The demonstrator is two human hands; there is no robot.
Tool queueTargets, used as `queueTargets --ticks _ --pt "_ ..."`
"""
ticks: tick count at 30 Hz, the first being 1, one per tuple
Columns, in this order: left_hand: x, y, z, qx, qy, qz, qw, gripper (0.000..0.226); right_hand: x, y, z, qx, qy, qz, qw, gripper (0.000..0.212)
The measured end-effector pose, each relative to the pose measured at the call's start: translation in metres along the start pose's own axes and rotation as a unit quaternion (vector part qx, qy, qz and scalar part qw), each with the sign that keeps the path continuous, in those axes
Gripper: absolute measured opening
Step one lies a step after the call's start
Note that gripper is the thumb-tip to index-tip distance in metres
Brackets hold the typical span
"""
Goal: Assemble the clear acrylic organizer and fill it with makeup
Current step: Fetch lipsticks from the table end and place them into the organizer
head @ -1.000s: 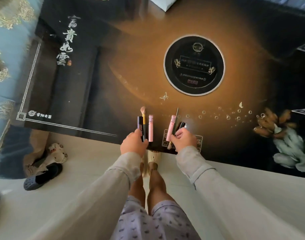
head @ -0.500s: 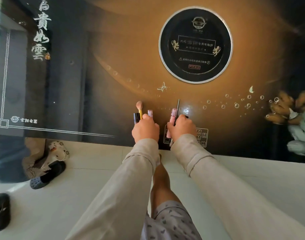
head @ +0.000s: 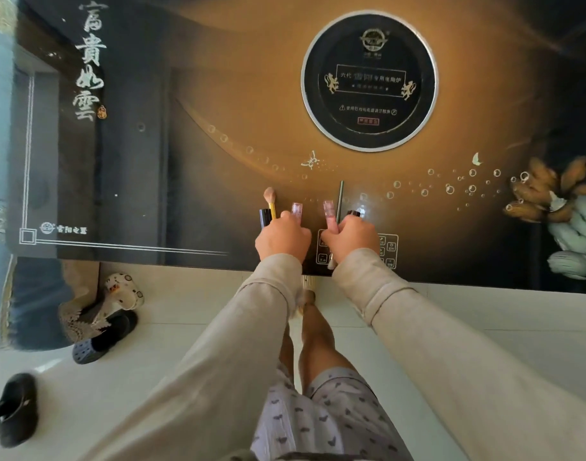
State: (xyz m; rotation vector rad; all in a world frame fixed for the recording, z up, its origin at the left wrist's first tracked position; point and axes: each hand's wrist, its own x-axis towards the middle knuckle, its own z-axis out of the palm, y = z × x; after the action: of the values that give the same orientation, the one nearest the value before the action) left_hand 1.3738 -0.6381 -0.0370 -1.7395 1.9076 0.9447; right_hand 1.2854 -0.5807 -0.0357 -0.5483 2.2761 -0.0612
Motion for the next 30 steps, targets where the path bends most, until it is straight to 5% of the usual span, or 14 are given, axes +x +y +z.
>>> queueTargets --ticks 5,13,18,30 --pt "-0.038 -0.049 -0.020 -0.004 -0.051 0.052 0.997 0.023 -0.051 0.030 -0.009 0.046 -0.035 -0.028 0.998 0.025" --pt "-0.102 -0.153 -0.030 -0.097 -0.138 -0.024 0.985 0.026 -0.114 0.107 -0.010 0.074 -0.088 0.010 0.993 0.026" --pt "-0.120 -0.195 -0.032 -0.073 -0.128 -0.051 0.988 0.010 -0.132 0.143 -0.011 0.103 -0.034 0.040 0.993 0.028" --pt "-0.098 -0.136 -0.025 0.019 -0.107 0.073 0.991 0.023 -0.169 0.199 0.043 0.220 0.052 0.154 0.962 0.031"
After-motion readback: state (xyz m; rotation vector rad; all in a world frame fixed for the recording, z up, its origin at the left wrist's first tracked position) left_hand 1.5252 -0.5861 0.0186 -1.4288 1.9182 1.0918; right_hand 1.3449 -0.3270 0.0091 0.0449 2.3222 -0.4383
